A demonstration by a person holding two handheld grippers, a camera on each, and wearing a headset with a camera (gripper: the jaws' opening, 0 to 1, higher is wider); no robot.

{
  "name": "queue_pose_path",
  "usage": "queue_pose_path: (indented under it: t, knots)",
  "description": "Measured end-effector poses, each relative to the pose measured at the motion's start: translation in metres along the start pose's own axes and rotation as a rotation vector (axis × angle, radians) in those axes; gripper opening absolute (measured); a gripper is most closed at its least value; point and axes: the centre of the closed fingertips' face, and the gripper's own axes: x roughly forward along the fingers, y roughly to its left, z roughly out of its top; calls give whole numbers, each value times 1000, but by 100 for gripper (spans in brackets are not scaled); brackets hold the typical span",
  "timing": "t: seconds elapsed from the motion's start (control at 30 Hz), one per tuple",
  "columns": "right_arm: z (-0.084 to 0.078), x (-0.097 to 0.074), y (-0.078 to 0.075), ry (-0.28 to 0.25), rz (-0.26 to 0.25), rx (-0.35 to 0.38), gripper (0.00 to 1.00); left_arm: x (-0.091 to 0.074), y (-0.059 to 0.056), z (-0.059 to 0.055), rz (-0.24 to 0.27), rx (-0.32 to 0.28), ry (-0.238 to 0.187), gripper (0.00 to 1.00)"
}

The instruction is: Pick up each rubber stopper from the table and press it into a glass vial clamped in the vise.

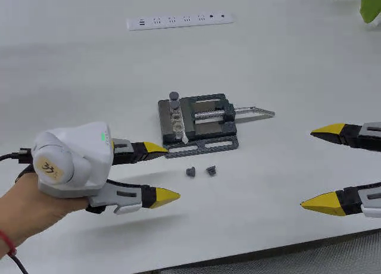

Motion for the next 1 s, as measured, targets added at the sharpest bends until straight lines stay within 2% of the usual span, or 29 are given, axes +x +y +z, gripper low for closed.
queue_pose_path:
  t: [0.2,0.33,0.43,0.6,0.8,1.0]
  knots:
    - [-3,-4,0,-3,-6,16,72,17,6,-9,-22,26,24,32]
    - [-7,-6,0,0,-12,26,72,26,11,-19,-35,34,50,26]
    - [-8,-8,-1,-1,-20,34,71,33,11,-24,-42,51,72,22]
    - [-12,-11,-1,5,-24,44,71,41,14,-30,-52,50,81,20]
    - [-16,-13,-2,10,-34,58,71,46,14,-33,-71,68,88,15]
    - [-20,-14,-4,14,-40,68,71,49,13,-31,-80,65,84,11]
